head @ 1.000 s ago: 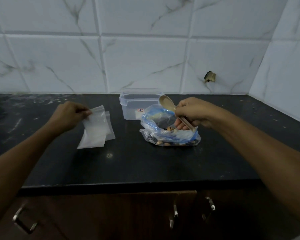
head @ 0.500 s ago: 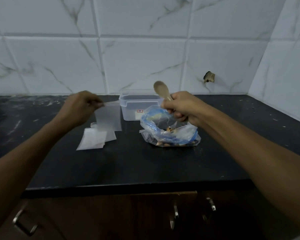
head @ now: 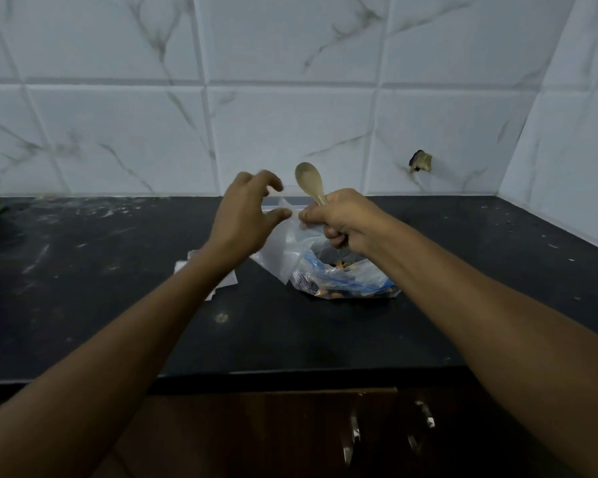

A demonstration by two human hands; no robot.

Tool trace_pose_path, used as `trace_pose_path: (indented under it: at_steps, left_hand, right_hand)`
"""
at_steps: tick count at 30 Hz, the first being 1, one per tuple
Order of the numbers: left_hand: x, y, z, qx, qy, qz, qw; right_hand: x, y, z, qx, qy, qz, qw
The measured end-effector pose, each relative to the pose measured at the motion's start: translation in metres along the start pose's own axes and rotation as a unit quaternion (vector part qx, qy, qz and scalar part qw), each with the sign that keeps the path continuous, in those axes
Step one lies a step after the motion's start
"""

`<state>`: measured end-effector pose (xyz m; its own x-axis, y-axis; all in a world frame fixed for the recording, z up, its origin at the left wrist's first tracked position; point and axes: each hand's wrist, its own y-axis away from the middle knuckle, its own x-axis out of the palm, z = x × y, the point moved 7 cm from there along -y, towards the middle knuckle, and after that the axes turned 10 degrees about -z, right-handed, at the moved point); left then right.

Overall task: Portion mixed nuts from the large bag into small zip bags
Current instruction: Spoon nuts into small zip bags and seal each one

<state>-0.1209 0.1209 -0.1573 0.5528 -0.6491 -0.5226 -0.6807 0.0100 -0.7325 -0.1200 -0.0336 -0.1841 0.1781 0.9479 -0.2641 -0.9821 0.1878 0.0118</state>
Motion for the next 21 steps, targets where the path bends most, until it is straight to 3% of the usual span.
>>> trace_pose_path:
  at_steps: [2,3,5,7,10,16,21]
  left_hand:
    - [-0.001,0.009,0.0,-0.058,0.003,-0.052,0.997]
    - [0.002,0.013,0.001,-0.093,0.024,-0.041,0.995]
    - [0.017,0.017,0.002,-0.176,0.12,0.033,0.977]
    - [0.027,0.022,-0.001,-0.26,0.228,0.097,0.933]
    - [0.032,0.023,-0.003,-0.314,0.313,0.115,0.889]
    - [0.028,0.019,-0.005,-0.286,0.255,0.117,0.916]
    - [0.006,0.004,-0.005,-0.157,0.042,0.095,0.982]
  right_hand:
    - [-0.002,-0.001,-0.008,0.036,-0.036,-0.021,0.998]
    - [-0.001,-0.001,-0.011,0.053,-0.057,-0.025,0.997]
    - [0.003,0.0,-0.013,0.08,-0.11,-0.015,0.991]
    - [0.006,0.001,-0.014,0.104,-0.155,0.0,0.982]
    - [0.006,0.001,-0.013,0.12,-0.171,0.017,0.978]
    - [0.002,0.001,-0.012,0.093,-0.118,0.006,0.989]
    - [-0.026,-0.007,0.0,-0.038,0.036,-0.127,0.991]
